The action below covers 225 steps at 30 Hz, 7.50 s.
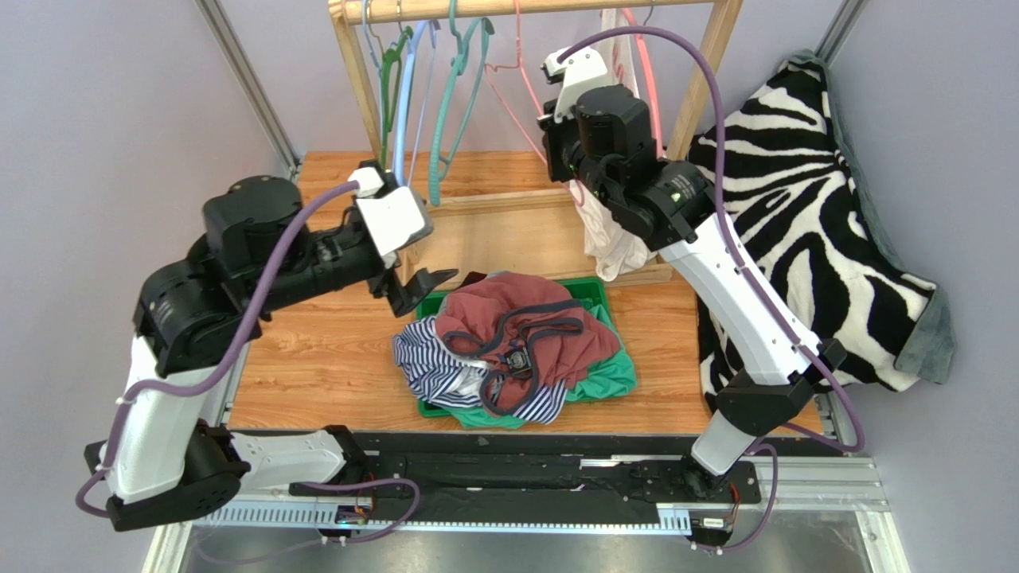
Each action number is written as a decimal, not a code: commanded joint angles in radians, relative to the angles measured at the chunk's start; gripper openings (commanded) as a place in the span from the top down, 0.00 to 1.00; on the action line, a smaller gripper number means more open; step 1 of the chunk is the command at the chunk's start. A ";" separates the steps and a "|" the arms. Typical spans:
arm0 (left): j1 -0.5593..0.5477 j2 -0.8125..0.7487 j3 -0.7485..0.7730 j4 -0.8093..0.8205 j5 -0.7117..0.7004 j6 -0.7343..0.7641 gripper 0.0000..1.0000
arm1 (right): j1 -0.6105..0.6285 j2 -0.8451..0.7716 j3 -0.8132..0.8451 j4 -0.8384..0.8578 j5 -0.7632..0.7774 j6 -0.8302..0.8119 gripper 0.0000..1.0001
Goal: Remove the tank top from the hanger
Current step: Place the hanger at the clothesline, then pick up the hanger from the clothesline.
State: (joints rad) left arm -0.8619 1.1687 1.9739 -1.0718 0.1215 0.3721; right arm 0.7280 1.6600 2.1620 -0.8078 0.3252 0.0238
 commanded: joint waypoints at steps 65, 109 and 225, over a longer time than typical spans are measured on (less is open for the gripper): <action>0.198 -0.030 -0.046 0.064 0.092 -0.059 0.01 | -0.332 -0.321 -0.323 0.338 -0.086 -0.051 1.00; 0.213 -0.058 -0.049 0.061 0.092 -0.068 0.01 | -0.302 0.087 0.217 -0.350 -0.046 0.048 1.00; 0.261 -0.136 -0.104 0.059 0.129 -0.084 0.01 | -0.222 0.184 0.350 -0.407 -0.107 0.056 0.82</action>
State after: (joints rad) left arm -0.6113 1.0397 1.8671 -1.0279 0.2287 0.3134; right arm 0.5026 1.8347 2.4416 -1.2213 0.2173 0.0715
